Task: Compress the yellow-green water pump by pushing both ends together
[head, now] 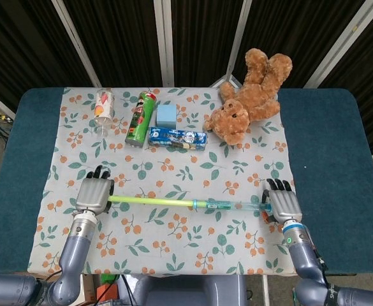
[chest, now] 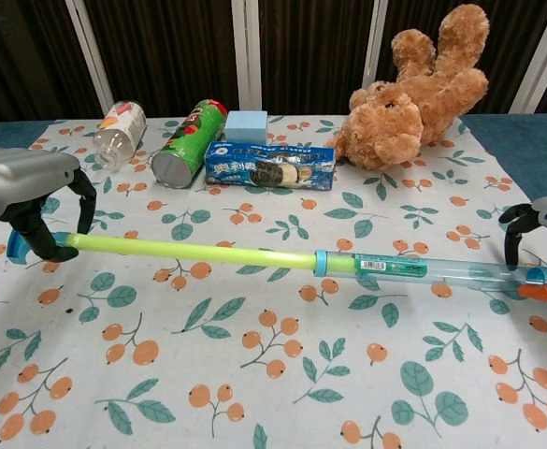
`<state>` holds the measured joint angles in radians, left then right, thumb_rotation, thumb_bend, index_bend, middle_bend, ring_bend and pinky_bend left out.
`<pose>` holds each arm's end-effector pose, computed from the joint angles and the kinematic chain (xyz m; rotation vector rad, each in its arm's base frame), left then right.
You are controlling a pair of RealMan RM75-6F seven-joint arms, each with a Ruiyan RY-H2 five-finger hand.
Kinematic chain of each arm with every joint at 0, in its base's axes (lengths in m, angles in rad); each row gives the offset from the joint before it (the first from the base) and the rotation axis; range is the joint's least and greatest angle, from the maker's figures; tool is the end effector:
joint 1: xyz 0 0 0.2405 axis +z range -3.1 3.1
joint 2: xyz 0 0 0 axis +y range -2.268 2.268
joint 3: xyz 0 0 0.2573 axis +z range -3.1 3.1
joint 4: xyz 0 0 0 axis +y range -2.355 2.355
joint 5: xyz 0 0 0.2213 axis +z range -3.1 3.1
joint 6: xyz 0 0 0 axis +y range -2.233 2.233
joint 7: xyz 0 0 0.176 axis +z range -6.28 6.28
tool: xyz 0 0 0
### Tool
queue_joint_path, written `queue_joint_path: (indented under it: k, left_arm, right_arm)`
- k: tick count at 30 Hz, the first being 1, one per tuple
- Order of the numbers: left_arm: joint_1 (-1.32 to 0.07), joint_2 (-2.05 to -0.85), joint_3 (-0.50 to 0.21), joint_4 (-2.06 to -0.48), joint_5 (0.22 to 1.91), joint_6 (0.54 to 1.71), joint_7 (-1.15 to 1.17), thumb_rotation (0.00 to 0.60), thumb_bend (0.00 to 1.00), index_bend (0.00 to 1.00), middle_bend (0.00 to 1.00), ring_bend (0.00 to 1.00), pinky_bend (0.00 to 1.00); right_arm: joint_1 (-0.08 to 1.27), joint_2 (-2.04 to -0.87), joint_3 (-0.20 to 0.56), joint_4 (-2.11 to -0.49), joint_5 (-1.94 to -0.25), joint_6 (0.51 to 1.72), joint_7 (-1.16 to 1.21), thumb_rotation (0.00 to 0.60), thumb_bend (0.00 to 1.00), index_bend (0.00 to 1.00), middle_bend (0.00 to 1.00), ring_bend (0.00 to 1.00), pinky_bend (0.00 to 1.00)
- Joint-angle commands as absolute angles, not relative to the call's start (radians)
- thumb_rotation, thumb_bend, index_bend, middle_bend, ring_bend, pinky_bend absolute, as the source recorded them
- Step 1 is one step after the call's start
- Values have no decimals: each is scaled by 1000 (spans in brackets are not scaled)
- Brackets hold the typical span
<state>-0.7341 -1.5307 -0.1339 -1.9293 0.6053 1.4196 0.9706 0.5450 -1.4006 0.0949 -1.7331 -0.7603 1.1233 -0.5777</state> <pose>-0.1427 0.3117 -0.0136 -1.6757 -0.9575 -0.5244 -0.2437 -0.3096 -0.0009 1.5924 -1.1890 0.5491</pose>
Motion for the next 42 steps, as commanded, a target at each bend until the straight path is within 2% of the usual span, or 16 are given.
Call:
queue_joint_path:
  k: [1,23,42]
  left_arm:
    - [-740,-1545,-134,-1942,610,1424,979,600,458,645,203,59,184]
    - [-770,-1628,-163,-1956,599,1472,1023,600,458,647,204,59,184]
    - [-789,-1649,-192,-1950,592,1483,1030,600,458,648,205,58,184]
  right_arm:
    - [552,-1401,99,-1758,-759,1139,-595,600,418,602,116,0,0]
    - [603,-1412,137,-1896,-734,1212,-677,600,419,614,124,0,0]
    - [664,-1482,154,-1977,-717,1283,-765,600,419,614,127,0,0]
